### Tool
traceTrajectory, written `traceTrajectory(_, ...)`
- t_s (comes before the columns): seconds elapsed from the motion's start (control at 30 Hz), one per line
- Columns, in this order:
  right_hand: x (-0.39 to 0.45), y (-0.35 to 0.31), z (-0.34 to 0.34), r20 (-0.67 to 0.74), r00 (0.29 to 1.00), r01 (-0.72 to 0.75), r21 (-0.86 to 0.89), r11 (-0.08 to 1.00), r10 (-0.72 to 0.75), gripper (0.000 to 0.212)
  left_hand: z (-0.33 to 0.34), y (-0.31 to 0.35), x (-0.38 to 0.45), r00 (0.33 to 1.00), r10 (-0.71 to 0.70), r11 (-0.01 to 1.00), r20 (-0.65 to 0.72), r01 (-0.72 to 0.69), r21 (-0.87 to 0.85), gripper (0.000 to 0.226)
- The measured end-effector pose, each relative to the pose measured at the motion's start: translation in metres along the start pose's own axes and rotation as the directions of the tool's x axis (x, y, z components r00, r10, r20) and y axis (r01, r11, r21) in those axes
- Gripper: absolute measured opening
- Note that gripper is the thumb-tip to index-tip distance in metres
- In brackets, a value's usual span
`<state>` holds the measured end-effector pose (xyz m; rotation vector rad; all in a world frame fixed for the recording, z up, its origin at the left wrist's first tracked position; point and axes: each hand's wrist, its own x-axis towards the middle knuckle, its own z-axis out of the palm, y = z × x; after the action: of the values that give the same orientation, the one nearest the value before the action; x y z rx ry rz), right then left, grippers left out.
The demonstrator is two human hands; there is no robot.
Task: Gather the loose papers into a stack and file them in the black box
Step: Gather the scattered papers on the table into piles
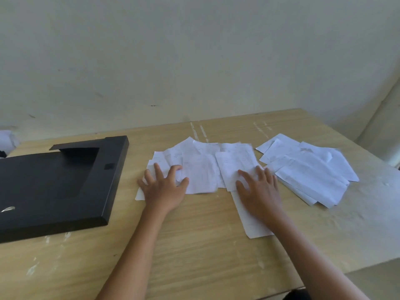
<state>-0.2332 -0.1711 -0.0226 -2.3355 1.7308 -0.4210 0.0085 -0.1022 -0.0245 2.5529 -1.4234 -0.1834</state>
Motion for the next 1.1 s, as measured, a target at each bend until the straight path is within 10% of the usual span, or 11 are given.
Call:
traceTrajectory(0.37, 0.010, -0.030, -0.001, -0.097, 0.994, 0.007, 0.490, 0.872, 0.046, 0.039, 0.014, 0.010, -0.027, 0.988, 0.028, 0.994, -0.149, -0.043, -0.098, 0.050)
traceTrajectory(0.63, 0.014, 0.014, -0.003, -0.036, 0.995, 0.102, 0.146, 0.984, -0.098, 0.035, 0.005, 0.039, -0.009, 0.986, -0.151, 0.979, -0.076, 0.139, -0.149, 0.044)
traceTrajectory(0.77, 0.017, 0.016, -0.001, -0.083, 0.994, 0.095, 0.302, 0.948, -0.073, 0.036, 0.008, 0.056, -0.010, 0.994, -0.101, 0.978, 0.033, 0.105, -0.178, 0.045)
traceTrajectory(0.9, 0.016, 0.018, -0.008, -0.120, 0.990, 0.012, 0.583, 0.812, 0.072, 0.029, -0.005, 0.049, 0.013, 0.981, -0.114, 0.965, -0.159, 0.072, -0.252, 0.052)
traceTrajectory(1.1, 0.019, 0.019, -0.006, -0.130, 0.991, 0.036, 0.533, 0.846, 0.039, 0.027, -0.008, 0.045, 0.093, 0.997, -0.070, 0.987, 0.016, 0.072, -0.142, 0.062)
